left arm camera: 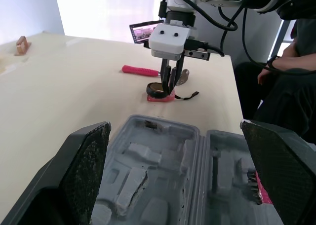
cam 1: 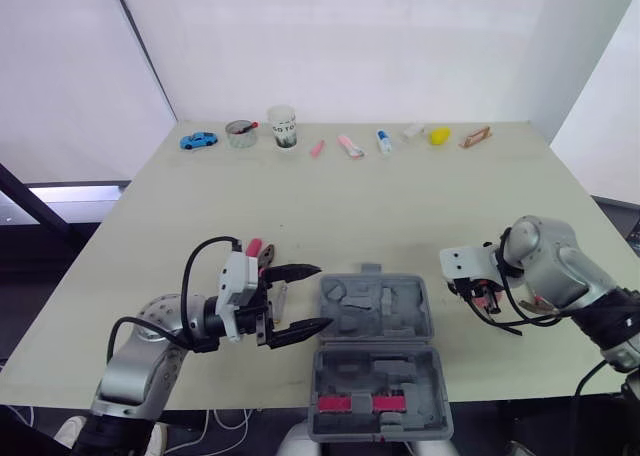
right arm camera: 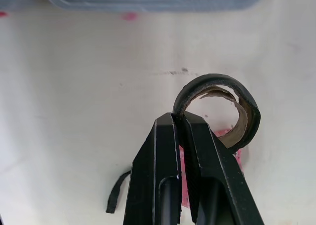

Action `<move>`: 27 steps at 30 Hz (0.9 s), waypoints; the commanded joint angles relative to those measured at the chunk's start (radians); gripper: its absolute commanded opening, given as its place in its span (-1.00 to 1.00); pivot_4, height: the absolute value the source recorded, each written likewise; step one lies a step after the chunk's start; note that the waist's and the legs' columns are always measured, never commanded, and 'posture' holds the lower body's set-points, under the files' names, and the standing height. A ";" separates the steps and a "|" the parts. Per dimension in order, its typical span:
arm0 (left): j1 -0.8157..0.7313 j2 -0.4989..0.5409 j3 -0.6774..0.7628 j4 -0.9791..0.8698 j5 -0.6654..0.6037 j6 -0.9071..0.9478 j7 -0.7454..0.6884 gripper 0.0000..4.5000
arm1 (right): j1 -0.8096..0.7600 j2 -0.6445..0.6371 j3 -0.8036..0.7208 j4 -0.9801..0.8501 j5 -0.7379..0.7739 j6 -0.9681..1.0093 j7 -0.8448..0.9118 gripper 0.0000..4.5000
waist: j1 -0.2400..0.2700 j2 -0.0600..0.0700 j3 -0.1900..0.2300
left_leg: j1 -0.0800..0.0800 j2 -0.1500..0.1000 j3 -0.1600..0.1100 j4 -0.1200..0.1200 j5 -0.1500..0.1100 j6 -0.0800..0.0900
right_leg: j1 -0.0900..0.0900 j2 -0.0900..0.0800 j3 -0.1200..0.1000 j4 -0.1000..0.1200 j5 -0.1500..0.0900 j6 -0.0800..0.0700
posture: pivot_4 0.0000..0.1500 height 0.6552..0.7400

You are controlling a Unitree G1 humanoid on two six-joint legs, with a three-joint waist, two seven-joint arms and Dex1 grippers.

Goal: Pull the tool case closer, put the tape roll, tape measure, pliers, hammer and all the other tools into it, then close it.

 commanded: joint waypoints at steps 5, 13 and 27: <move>-0.001 -0.007 0.011 -0.019 -0.009 -0.019 0.015 1.00 | -0.070 0.033 0.004 -0.081 -0.001 0.036 0.037 -0.98 | -0.004 0.000 0.000 | 0.000 0.000 0.000 0.000 0.000 0.000 | 0.000 0.000 0.000 0.000 0.000 0.000 | 1.00 1.00; 0.076 -0.027 0.100 -0.052 -0.030 -0.013 0.119 1.00 | -0.206 0.203 0.089 0.025 -0.015 0.021 0.030 -0.98 | -0.005 0.000 0.000 | 0.000 0.001 0.000 0.000 0.000 0.000 | 0.000 0.000 0.000 0.000 0.000 0.000 | 1.00 1.00; 0.309 0.000 0.270 -0.135 -0.041 -0.008 0.226 1.00 | -0.389 0.617 0.202 0.386 -0.028 -0.142 -0.113 -0.98 | -0.009 0.002 0.001 | 0.000 0.001 -0.001 -0.001 0.001 -0.002 | -0.001 -0.001 -0.003 0.001 0.002 -0.003 | 1.00 1.00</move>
